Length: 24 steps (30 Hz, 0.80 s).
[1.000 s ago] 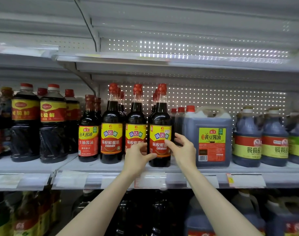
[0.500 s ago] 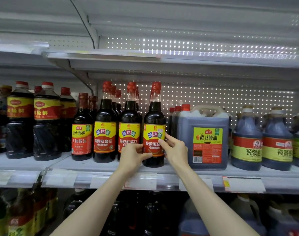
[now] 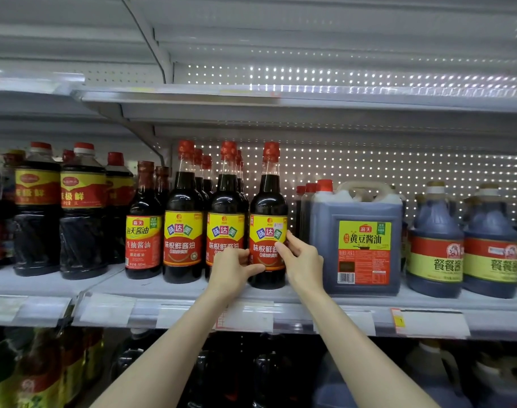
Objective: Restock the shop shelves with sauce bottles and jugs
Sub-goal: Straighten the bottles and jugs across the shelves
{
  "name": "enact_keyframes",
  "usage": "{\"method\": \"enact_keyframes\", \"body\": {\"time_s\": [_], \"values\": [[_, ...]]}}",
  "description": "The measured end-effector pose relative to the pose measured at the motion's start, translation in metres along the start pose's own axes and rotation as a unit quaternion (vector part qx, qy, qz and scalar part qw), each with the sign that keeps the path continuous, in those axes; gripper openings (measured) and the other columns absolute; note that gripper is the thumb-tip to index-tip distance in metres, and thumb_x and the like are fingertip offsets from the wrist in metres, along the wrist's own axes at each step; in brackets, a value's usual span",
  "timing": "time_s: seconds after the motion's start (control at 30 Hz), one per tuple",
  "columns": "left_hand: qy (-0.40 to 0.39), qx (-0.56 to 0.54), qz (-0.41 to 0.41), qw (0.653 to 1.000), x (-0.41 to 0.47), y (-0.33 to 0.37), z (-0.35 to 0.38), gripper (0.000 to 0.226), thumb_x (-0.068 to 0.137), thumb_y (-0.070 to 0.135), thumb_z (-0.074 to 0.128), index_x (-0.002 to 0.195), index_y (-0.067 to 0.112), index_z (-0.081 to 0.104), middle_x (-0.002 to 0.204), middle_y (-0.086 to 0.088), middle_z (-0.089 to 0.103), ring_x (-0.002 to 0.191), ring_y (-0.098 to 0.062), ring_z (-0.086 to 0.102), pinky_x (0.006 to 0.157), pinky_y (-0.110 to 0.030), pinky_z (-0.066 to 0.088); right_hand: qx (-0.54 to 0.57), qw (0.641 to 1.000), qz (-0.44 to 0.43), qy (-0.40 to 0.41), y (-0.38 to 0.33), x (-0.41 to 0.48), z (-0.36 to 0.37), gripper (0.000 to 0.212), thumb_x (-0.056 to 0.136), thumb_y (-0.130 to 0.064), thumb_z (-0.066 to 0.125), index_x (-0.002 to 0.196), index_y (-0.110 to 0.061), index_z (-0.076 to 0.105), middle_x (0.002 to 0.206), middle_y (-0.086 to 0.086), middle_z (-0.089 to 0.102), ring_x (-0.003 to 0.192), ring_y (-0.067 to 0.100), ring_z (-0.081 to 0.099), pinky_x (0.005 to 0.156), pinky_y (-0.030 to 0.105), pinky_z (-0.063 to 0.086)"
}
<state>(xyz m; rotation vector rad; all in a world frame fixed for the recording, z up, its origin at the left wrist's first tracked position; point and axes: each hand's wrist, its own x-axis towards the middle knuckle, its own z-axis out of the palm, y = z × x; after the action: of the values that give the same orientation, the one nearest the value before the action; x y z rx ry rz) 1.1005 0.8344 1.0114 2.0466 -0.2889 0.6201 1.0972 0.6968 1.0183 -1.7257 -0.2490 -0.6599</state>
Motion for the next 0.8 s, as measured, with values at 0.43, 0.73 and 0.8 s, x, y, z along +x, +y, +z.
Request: {"method": "enact_keyframes", "body": {"time_s": [0.43,0.73,0.8], "values": [[0.046,-0.01,-0.005,0.999,0.001,-0.005,0.009,0.051,0.082,0.019,0.074,0.127,0.003,0.058,0.119,-0.008,0.067,0.109,-0.017,0.061,0.088,-0.021,0.043,-0.013,1.0,-0.008,0.008,0.01,0.003,0.006,0.049,0.096,-0.022,0.057,0.142,-0.015,0.044,0.13,0.007,0.061,0.11,0.01,0.054,0.091,0.022,0.048],[0.067,0.004,0.005,0.998,0.0,-0.008,0.011,0.05,0.082,0.022,0.073,0.127,0.004,0.06,0.118,-0.007,0.067,0.11,-0.018,0.061,0.091,-0.023,0.045,-0.018,1.0,-0.004,0.021,0.009,0.001,0.007,0.049,0.096,-0.023,0.058,0.142,-0.016,0.044,0.127,0.009,0.062,0.099,0.004,0.051,0.076,0.011,0.042],[0.058,-0.007,0.001,0.998,0.002,-0.009,0.012,0.05,0.083,0.021,0.073,0.127,0.004,0.06,0.119,-0.008,0.067,0.11,-0.017,0.061,0.092,-0.025,0.046,-0.021,0.999,-0.006,0.029,0.009,0.001,0.008,0.048,0.095,-0.025,0.059,0.141,-0.017,0.046,0.125,0.009,0.064,0.1,0.007,0.054,0.08,0.016,0.045]]}}
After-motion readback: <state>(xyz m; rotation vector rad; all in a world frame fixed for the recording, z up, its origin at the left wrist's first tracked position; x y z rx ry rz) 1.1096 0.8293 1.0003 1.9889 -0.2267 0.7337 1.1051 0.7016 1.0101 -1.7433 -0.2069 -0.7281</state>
